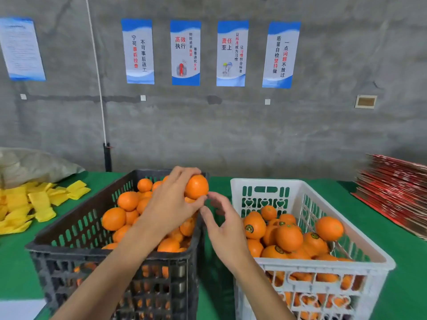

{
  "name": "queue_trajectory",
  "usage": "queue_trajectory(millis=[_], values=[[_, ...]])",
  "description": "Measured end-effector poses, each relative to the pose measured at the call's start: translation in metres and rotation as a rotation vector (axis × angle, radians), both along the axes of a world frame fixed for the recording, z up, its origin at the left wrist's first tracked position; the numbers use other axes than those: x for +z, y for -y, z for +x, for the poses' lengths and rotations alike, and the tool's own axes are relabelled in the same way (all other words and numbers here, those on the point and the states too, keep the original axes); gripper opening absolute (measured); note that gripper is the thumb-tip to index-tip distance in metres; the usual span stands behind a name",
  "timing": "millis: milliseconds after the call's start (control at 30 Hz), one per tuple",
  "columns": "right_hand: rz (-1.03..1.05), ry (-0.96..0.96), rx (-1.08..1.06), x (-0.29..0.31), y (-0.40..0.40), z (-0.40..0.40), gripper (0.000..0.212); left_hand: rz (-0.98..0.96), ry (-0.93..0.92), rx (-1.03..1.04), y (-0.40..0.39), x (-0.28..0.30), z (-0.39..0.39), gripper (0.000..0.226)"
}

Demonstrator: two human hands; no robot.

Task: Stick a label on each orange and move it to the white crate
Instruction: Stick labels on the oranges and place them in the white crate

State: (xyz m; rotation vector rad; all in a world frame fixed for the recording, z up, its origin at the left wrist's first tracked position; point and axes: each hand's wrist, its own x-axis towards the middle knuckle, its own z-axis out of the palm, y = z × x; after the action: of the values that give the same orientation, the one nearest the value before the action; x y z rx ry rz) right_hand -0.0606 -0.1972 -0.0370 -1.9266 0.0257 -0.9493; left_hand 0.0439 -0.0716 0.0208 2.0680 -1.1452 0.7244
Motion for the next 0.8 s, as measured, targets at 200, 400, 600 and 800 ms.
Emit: queue_trajectory(millis=[200,400,600,800], values=[[0.038,0.092,0.138,-0.031,-0.028,-0.062,0.044,-0.268,0.038,-0.099,-0.037,-0.053,-0.080,0.064],[-0.064,-0.221,-0.018,-0.108,-0.011,-0.108,0.033,-0.058,0.179,-0.088,-0.050,-0.148,-0.114,0.061],[-0.393,-0.698,-0.027,-0.196,0.007,-0.145,0.034,0.259,-0.168,-0.070,-0.058,-0.254,-0.144,0.056],[-0.495,-0.663,-0.027,-0.210,0.000,-0.142,0.046,0.284,-0.267,0.011,-0.060,-0.279,-0.149,0.060]])
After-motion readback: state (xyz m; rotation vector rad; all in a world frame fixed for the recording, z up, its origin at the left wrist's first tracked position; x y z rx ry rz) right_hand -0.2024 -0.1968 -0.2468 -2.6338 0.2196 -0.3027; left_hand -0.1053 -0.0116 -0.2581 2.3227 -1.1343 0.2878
